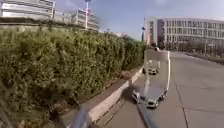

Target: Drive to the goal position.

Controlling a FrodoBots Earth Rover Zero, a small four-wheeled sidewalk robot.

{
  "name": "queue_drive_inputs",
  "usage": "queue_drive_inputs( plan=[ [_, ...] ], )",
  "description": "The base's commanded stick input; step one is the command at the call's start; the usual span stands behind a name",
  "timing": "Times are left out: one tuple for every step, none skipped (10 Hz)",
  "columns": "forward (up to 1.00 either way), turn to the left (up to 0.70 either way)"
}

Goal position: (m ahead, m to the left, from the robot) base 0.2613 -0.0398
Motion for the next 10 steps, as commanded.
queue_drive_inputs(
  plan=[
    [0.0,-0.7],
    [0.0,-0.7],
    [0.0,-0.7],
    [0.0,-0.7],
    [0.0,-0.7],
    [0.0,-0.7],
    [0.0,-0.7],
    [0.0,-0.7],
    [0.0,-0.7],
    [0.0,-0.7]
  ],
)
